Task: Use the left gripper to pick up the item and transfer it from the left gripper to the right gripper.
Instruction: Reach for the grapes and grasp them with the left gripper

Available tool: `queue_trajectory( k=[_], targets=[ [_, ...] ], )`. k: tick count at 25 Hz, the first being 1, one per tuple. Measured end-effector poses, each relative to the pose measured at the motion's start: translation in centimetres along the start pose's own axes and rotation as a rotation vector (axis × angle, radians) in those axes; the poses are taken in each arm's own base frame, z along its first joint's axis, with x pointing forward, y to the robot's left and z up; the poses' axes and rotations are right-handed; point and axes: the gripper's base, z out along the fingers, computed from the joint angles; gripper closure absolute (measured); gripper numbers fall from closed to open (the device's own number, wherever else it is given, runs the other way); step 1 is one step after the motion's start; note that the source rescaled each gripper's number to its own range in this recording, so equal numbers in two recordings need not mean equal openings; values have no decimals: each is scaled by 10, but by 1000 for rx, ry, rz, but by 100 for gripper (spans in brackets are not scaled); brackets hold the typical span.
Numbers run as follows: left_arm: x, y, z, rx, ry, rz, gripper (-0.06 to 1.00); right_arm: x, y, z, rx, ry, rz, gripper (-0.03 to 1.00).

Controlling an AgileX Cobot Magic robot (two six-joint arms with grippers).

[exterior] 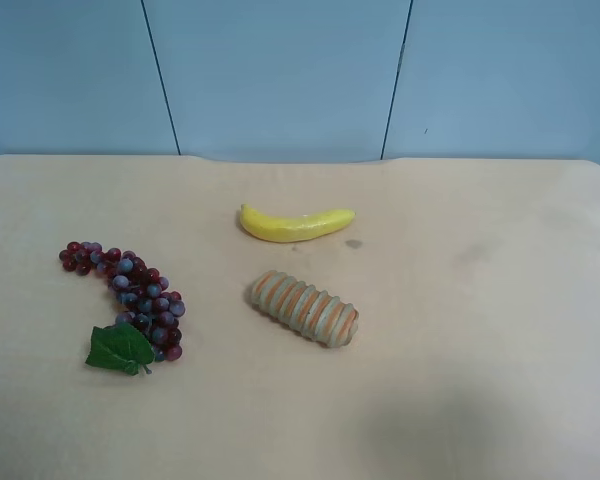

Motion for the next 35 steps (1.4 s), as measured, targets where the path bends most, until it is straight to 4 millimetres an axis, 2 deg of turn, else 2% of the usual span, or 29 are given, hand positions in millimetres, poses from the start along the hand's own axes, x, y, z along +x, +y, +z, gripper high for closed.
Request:
queue_trajectory(
  k=[24,28,31,35],
  targets=[
    [-1,0,-1,-1,-8,-41,-6,0,0,0,0,0,0,-3],
    [-20,2,-2,2,34,-79,-6,0,0,0,0,0,0,-3],
    [-44,5,7,11,139,-90,-6,0,0,0,0,0,0,-3],
    [-78,12,35,23,286,-90,-6,0,0,0,0,0,0,-3]
  ],
)
